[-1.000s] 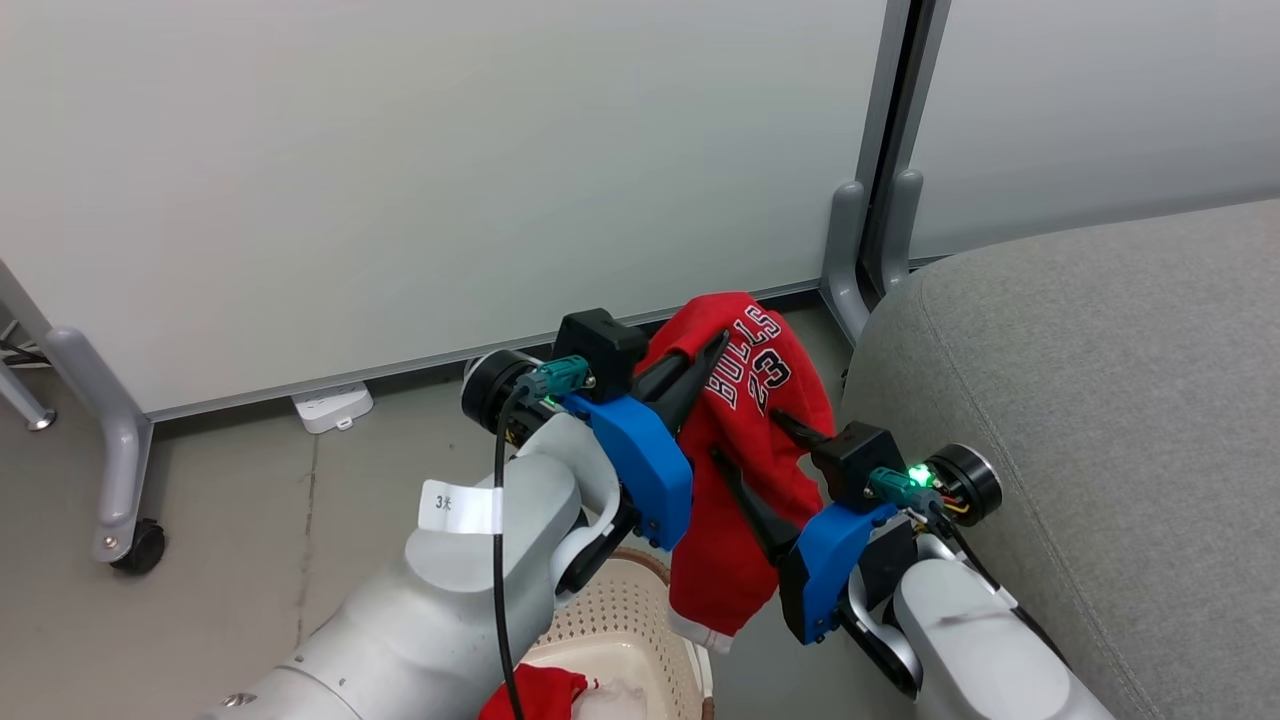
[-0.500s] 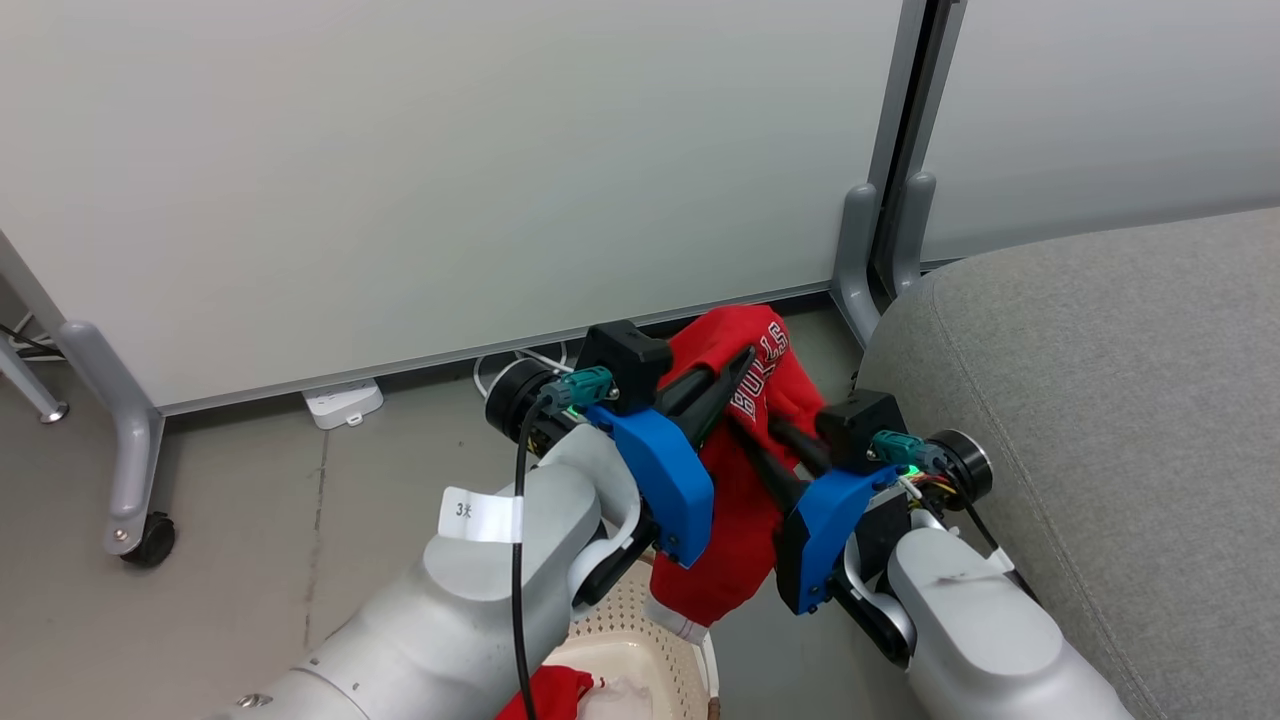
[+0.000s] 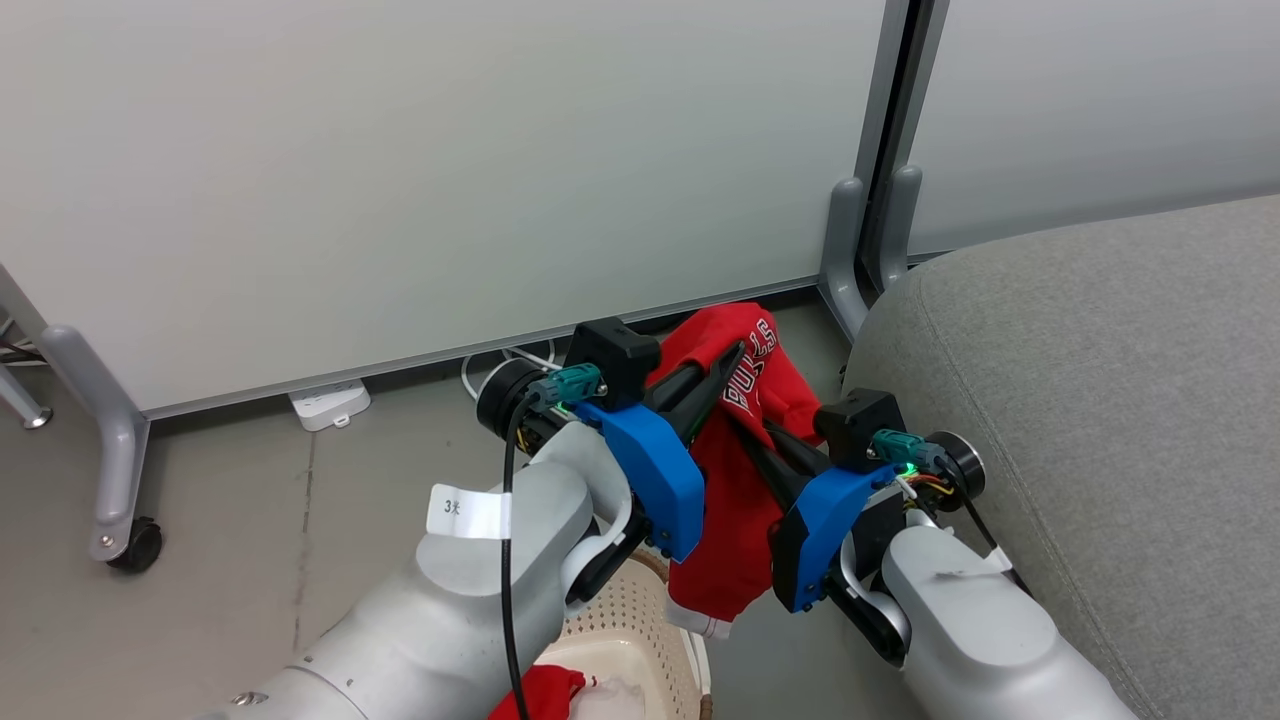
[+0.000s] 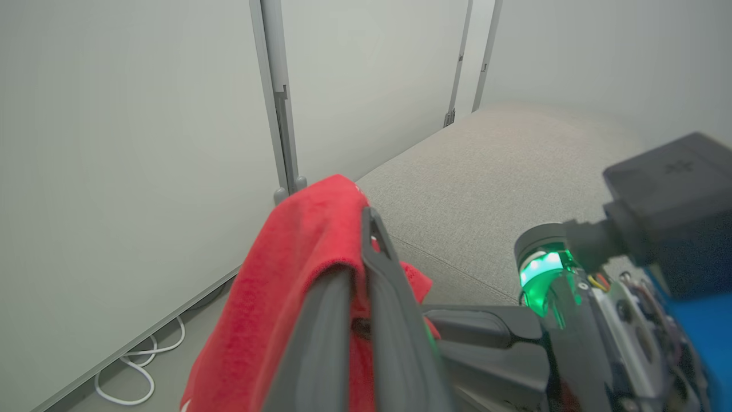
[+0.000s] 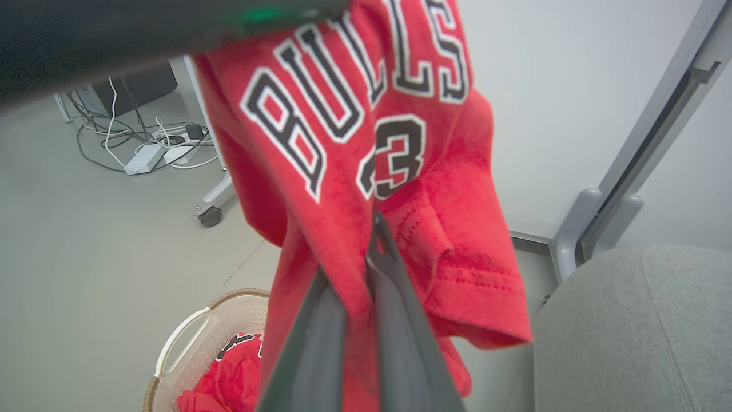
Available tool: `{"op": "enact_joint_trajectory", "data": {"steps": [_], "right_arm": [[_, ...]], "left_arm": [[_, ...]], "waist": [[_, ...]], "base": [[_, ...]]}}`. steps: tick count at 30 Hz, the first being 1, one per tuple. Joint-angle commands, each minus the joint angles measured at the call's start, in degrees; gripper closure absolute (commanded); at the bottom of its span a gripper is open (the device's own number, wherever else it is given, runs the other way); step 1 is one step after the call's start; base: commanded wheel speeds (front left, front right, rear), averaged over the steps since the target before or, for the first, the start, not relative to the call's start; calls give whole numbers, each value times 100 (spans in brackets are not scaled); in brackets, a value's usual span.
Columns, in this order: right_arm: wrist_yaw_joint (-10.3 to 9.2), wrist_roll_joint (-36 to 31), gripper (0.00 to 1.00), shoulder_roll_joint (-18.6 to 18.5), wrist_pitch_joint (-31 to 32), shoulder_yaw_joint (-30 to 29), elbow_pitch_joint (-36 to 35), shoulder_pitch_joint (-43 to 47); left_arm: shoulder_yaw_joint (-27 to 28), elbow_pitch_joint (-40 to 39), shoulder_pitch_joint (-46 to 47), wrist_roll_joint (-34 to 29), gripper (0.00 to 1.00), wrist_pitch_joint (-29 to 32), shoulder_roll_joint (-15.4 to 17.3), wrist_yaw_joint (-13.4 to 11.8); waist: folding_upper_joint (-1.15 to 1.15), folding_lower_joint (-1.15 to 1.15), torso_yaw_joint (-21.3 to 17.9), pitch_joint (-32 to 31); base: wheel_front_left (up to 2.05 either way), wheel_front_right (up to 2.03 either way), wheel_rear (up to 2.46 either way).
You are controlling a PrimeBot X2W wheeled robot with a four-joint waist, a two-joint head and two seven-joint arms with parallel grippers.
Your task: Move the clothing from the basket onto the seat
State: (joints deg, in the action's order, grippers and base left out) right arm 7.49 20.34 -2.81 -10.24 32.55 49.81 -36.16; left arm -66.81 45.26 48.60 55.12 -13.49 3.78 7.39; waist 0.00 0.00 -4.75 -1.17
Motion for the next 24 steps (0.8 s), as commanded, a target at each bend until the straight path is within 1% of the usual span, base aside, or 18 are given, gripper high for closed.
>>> {"op": "enact_joint_trajectory", "data": {"steps": [1,17,18,19,20,24], "right_arm": [[1,41,100,-14,-37,22,42,-97],[1,168,100,-14,-136,190,180,-147],[1,177,100,-14,-140,191,182,-147],[1,195,100,-14,-148,189,181,-146],[1,205,100,-14,-155,187,181,-150],[1,312,100,-14,-205,131,184,-180]], "left_arm": [[30,-2,88,27,100,-37,28,12],[-73,98,106,82,100,-79,6,13],[-80,104,93,77,77,-82,4,13],[-71,107,75,75,13,-94,1,7],[-56,104,44,59,0,-100,-1,-15],[-90,52,-150,-98,0,-142,37,-92]], "waist": [[0,0,-9,3],[0,0,-32,5],[0,0,-34,7],[0,0,-36,9],[0,0,-39,12],[0,0,-49,31]], "base": [[0,0,0],[0,0,0],[0,0,0],[0,0,0],[0,0,0],[0,0,0]]}}
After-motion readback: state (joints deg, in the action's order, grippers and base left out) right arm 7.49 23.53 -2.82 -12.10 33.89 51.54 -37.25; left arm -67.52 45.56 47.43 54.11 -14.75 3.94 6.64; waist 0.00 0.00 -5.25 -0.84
